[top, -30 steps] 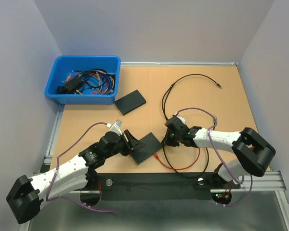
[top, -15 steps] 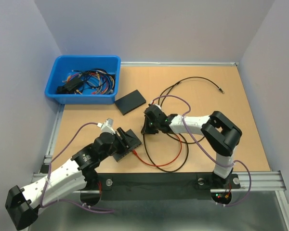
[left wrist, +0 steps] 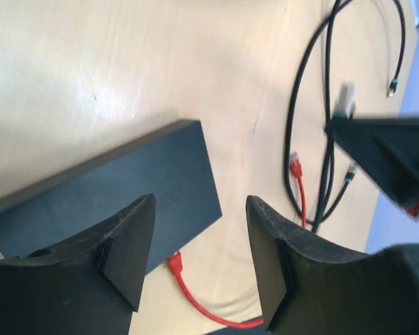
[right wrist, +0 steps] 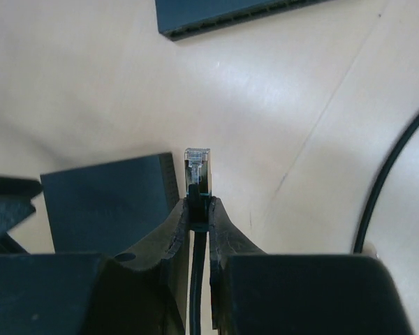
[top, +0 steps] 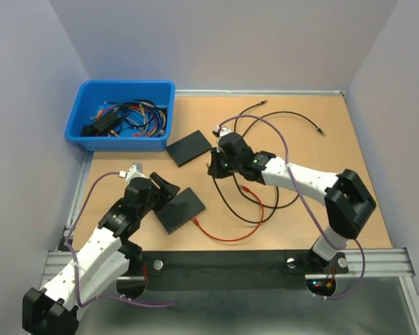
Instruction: Insert the plug into the switch port
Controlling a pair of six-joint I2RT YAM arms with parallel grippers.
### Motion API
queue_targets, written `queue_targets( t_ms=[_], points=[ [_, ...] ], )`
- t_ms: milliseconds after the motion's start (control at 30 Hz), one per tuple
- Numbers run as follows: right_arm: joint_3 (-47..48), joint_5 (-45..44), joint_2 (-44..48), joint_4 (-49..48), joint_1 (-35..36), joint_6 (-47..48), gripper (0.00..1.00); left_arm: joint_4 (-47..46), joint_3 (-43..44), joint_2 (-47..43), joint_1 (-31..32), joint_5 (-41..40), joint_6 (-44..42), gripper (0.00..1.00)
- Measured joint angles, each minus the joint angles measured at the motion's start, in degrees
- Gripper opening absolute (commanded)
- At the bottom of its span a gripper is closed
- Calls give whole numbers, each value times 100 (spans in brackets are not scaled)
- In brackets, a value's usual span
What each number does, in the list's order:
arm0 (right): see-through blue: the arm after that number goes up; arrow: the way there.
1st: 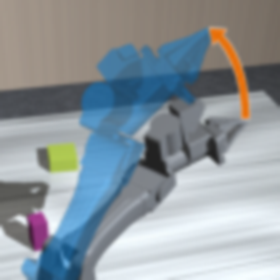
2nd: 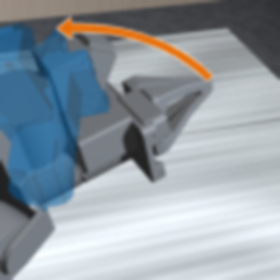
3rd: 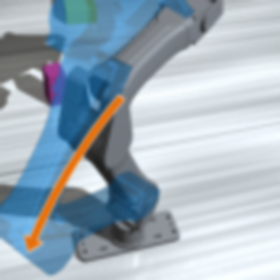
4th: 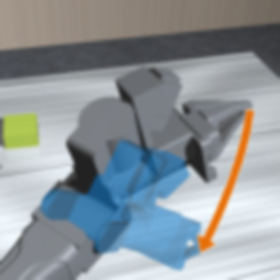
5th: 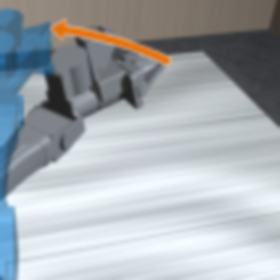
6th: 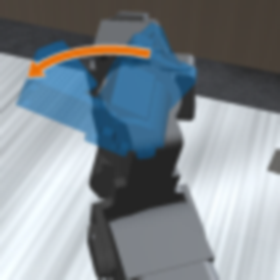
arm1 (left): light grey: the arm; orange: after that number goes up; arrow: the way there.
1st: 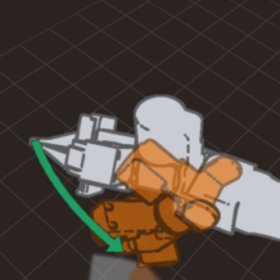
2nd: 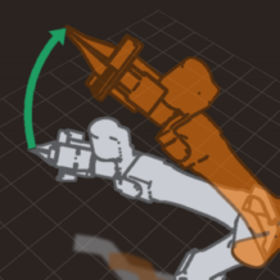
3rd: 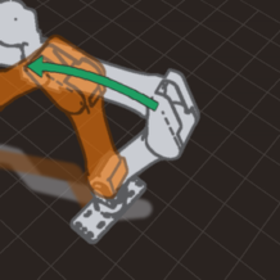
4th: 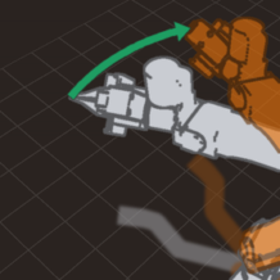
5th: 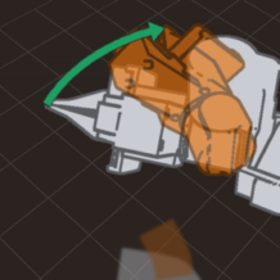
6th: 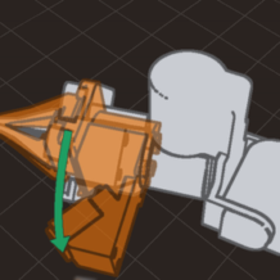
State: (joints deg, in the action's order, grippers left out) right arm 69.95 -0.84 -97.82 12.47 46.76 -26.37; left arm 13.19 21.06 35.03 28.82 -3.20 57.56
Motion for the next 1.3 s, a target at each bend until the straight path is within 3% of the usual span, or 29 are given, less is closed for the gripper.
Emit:
queue_targets(
  t_ms=[233,567,900,1300],
  points=[
    [-1034,647,861,46,511,-295,1,-243,127,841,-938,420,-525,65],
    [-2312,1102,758,-402,846,-1067,0,-879,122,1727,-1471,837,-1064,65],
    [-2199,1331,238,-719,1108,-1248,0,-1462,17,2260,-1582,1204,-1209,63],
    [-1259,1351,-586,-745,1071,-922,1,-1700,-256,2256,-1582,1497,-1191,61]
  ],
)
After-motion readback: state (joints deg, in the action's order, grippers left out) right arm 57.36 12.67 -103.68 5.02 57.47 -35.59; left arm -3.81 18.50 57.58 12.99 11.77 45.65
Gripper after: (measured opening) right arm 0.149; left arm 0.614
